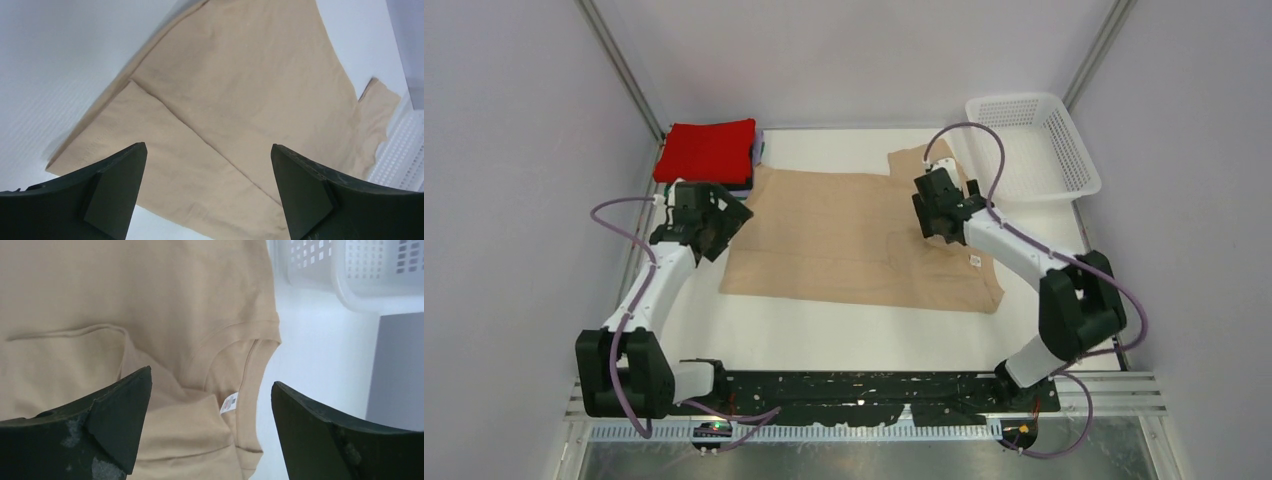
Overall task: Fold and stack the t-shirts
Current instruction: Fold the flattened tshirt in 1/3 of the way
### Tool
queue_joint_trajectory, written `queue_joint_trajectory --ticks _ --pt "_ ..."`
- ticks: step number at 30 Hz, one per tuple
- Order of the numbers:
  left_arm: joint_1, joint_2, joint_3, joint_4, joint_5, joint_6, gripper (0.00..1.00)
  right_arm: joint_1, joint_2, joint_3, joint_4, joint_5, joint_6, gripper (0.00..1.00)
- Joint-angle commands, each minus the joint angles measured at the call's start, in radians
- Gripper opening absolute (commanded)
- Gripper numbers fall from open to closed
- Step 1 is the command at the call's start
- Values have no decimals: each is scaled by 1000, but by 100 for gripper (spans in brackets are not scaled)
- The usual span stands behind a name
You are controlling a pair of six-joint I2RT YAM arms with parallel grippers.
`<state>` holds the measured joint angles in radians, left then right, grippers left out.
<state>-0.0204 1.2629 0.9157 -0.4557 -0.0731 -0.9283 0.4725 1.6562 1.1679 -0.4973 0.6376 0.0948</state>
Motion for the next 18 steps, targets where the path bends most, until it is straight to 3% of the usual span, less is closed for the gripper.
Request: queue_joint_trajectory --ticks 1,4,8,18 --pt "-22 -20 -40 33 121 67 100 13 -253 -118 82 -317 84 95" --pt "-41 -20 -84 82 153 70 100 37 -376 -249 154 -669 46 95" --pt "-57 39 -103 148 232 72 100 70 -376 -326 222 -840 76 95" --pt "-81 278 -10 182 287 91 100 45 -102 -273 227 -624 136 95"
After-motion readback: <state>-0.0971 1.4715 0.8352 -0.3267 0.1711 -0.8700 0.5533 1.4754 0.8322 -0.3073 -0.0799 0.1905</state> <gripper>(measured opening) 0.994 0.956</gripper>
